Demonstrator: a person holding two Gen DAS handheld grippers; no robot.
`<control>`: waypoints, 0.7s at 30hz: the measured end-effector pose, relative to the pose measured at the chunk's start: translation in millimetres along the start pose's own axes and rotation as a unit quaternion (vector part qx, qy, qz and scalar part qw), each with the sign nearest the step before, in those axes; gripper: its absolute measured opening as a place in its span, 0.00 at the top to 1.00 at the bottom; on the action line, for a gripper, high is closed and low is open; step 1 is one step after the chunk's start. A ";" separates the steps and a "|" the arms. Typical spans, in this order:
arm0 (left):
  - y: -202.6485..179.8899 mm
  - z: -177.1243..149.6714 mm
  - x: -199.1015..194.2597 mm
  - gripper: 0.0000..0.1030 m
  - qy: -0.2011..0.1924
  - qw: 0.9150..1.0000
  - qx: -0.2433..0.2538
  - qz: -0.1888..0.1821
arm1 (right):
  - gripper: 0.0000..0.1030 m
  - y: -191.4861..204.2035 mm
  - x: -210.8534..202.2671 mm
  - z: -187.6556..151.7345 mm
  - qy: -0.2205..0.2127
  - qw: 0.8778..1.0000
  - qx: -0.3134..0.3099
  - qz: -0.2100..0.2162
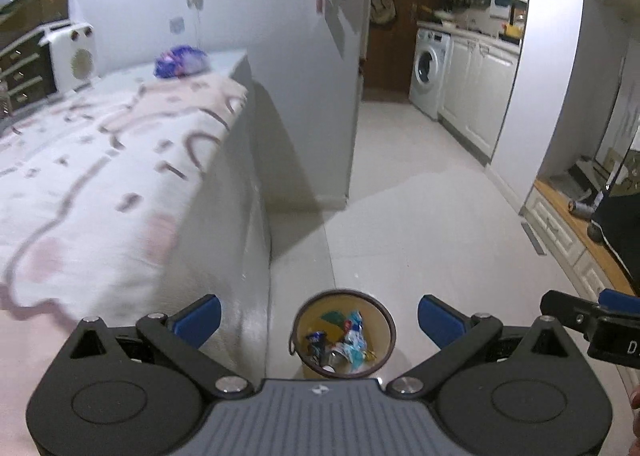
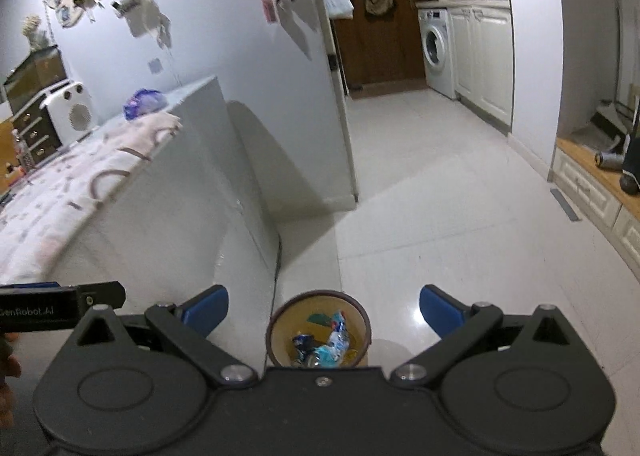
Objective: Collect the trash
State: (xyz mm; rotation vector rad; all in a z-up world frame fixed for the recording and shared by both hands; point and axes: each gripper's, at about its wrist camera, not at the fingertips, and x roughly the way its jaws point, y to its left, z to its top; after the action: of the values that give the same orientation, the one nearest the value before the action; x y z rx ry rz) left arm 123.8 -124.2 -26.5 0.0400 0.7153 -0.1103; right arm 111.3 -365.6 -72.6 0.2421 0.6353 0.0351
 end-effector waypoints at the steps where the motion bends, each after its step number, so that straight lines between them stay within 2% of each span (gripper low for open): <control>1: 3.2 -0.2 -9.7 0.00 -0.007 1.000 -0.002 0.004 | 0.00 3.5 -8.6 1.4 -0.005 1.000 -0.002 0.001; 7: 19.4 -3.6 -58.6 0.00 -0.033 0.999 -0.001 0.017 | 0.00 29.3 -53.3 4.2 -0.032 0.999 -0.016 0.023; 12: 30.5 -10.4 -84.7 0.00 -0.043 0.999 0.007 0.023 | 0.00 50.2 -83.1 0.6 -0.047 0.998 -0.032 0.015; 21: 52.0 -31.0 -100.6 0.00 -0.022 0.999 0.009 0.037 | 0.00 70.8 -106.2 -13.7 -0.036 0.998 -0.057 -0.013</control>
State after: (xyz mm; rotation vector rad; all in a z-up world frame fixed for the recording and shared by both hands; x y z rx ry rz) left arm 34.2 -61.4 16.1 0.0801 0.6672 -0.0469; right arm 20.7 -305.3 -4.7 0.1246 0.5616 0.0380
